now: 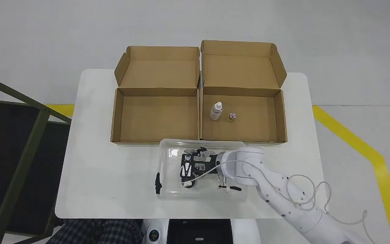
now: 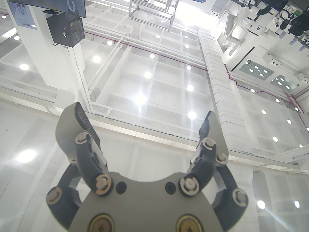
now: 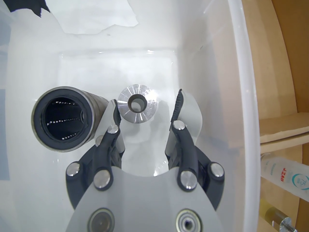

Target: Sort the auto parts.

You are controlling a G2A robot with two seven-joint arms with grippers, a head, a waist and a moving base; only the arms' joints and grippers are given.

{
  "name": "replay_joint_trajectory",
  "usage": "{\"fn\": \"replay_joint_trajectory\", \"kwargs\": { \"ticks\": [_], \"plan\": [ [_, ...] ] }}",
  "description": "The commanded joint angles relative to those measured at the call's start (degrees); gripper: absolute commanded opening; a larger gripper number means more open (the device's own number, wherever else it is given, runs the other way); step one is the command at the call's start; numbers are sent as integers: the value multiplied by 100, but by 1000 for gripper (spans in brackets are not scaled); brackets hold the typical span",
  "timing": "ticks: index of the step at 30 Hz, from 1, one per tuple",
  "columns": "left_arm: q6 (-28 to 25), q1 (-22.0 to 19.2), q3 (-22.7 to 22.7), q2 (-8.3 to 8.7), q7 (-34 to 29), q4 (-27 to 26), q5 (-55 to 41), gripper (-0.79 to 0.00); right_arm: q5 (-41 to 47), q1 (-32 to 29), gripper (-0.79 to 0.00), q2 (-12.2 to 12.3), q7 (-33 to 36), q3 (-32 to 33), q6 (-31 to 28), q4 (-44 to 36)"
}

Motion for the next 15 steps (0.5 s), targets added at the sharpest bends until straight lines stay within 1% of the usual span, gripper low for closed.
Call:
{"fn": "replay_joint_trajectory", "kwargs": {
  "ticks": [1,9,12,15],
  "plan": [
    [0,0,0,0,0,0,0,0,25,39,-382,-19,-1,-30,-12,51],
    [0,0,0,0,0,0,0,0,134,143,-419,-90,-8,-139,-55,256],
    [0,0,0,0,0,0,0,0,192,159,-465,-104,-36,-144,-88,292],
    [0,0,0,0,0,0,0,0,210,158,-542,-110,-81,-136,-123,284]
  ]
}}
